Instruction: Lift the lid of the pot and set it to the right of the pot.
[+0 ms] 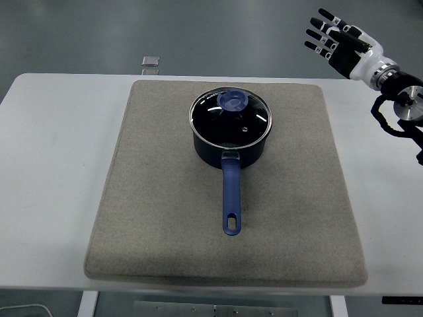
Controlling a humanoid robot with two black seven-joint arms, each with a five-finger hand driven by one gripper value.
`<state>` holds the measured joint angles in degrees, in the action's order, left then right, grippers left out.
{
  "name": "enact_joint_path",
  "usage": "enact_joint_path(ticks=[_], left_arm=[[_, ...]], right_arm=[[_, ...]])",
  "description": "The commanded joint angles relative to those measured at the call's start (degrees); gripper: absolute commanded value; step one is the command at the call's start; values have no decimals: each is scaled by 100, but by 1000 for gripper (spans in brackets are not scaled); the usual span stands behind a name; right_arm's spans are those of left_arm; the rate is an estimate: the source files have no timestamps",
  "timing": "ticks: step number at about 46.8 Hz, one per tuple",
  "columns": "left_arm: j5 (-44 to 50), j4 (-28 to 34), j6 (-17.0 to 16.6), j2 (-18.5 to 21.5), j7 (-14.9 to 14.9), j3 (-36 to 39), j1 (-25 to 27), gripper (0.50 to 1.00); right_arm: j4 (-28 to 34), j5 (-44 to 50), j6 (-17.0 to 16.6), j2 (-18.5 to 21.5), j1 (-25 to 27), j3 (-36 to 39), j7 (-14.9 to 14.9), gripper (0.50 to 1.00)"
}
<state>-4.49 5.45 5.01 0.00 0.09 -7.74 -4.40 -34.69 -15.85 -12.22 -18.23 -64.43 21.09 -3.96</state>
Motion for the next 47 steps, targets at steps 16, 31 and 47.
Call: enact_joint_path(ticks=[16, 31, 47], left_arm=[[1, -88, 0, 0, 9, -17, -43, 1000], [0, -52, 0, 0, 9, 18, 71, 1000], [0, -35, 0, 0, 9, 9, 80, 1000]], right_arm=[[6, 47, -96, -5, 0, 0, 9, 915], [15, 38, -254, 30, 53, 0, -8, 915], [50, 3, -448, 3, 88, 79, -8, 915]])
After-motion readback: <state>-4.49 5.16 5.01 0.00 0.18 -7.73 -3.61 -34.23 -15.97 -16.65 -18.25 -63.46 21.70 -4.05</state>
